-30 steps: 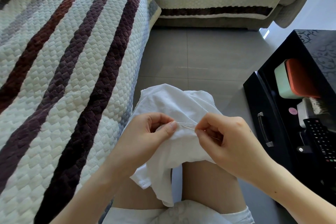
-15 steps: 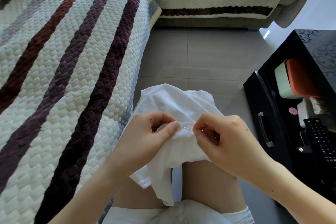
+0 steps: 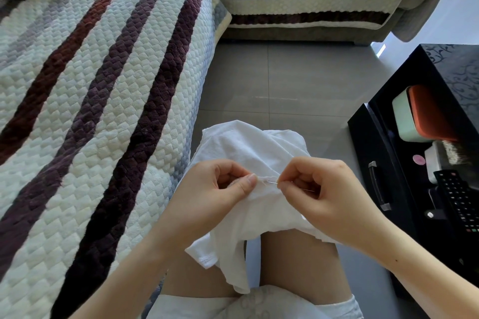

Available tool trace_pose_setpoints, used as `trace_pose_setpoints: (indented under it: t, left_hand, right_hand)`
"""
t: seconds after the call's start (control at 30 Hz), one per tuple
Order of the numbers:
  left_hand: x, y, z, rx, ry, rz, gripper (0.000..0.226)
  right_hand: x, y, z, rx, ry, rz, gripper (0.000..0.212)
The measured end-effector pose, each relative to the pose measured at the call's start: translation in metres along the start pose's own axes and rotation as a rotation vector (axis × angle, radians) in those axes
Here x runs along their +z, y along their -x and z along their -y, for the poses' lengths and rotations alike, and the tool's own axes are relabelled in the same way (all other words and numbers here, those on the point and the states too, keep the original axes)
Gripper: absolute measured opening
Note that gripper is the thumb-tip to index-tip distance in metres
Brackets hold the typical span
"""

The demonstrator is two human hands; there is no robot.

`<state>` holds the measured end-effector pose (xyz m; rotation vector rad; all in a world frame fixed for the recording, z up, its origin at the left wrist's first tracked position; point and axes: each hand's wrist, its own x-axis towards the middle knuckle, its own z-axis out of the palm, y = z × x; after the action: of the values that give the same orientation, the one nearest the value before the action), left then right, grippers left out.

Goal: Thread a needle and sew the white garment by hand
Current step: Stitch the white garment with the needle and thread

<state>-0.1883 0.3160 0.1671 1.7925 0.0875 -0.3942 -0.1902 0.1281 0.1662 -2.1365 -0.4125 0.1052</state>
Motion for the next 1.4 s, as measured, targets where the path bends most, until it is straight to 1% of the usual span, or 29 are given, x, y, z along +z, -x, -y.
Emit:
trace_pose_setpoints:
  t: [0.17, 0.4, 0.47, 0.57, 0.67, 0.73, 0.83, 0.9, 0.93, 1.0, 1.07, 1.1, 1.17, 1.27, 1.4]
  left_hand:
    - [-0.001, -0.002, -0.001, -0.044, 0.082, 0.054, 0.011]
    - [-0.004, -0.001, -0.003, -0.075, 0.174, 0.121, 0.010]
    - [-0.005, -0.001, -0.003, -0.084, 0.212, 0.147, 0.015]
    - [-0.006, -0.002, -0.004, -0.108, 0.288, 0.208, 0.012]
    - [-0.009, -0.003, -0.003, -0.148, 0.397, 0.324, 0.009]
    - [-0.010, -0.004, -0.002, -0.176, 0.457, 0.387, 0.012]
    - [-0.006, -0.005, 0.000, -0.196, 0.490, 0.411, 0.013]
    - [-0.002, -0.005, 0.000, -0.188, 0.488, 0.394, 0.013]
    - [-0.001, -0.005, 0.000, -0.183, 0.483, 0.373, 0.012]
    - [0.000, -0.006, 0.000, -0.173, 0.467, 0.321, 0.009]
    - [-0.001, -0.004, -0.001, -0.162, 0.458, 0.296, 0.009]
    - [0.000, -0.004, -0.001, -0.155, 0.454, 0.287, 0.009]
    - [0.004, -0.003, -0.002, -0.147, 0.445, 0.253, 0.011]
    - [0.013, -0.005, -0.002, -0.115, 0.389, 0.172, 0.017]
    - [0.020, -0.005, -0.004, -0.049, 0.296, 0.079, 0.012]
  right_hand:
    - [-0.001, -0.003, -0.002, 0.091, -0.232, 0.041, 0.013]
    - [-0.003, -0.005, -0.008, 0.180, -0.437, 0.094, 0.011]
    - [-0.004, -0.006, -0.009, 0.195, -0.483, 0.101, 0.012]
    - [-0.004, -0.005, -0.010, 0.222, -0.567, 0.120, 0.011]
    - [-0.004, -0.005, -0.012, 0.252, -0.661, 0.175, 0.009]
    - [-0.003, -0.005, -0.012, 0.272, -0.725, 0.206, 0.007]
    - [0.001, -0.004, -0.012, 0.273, -0.758, 0.215, 0.006]
    - [0.005, -0.003, -0.011, 0.234, -0.732, 0.187, 0.006]
    - [0.006, -0.003, -0.010, 0.193, -0.680, 0.158, 0.007]
    - [0.006, -0.001, -0.011, 0.100, -0.447, 0.112, 0.007]
    - [0.005, 0.002, -0.017, 0.046, -0.179, 0.090, 0.020]
    - [0.005, 0.004, -0.019, 0.030, -0.105, 0.067, 0.023]
    - [0.006, 0.005, -0.019, -0.013, -0.049, -0.011, 0.024]
    - [0.013, 0.004, -0.012, -0.096, -0.078, -0.134, 0.020]
    - [0.017, 0.005, -0.004, -0.151, -0.031, -0.215, 0.031]
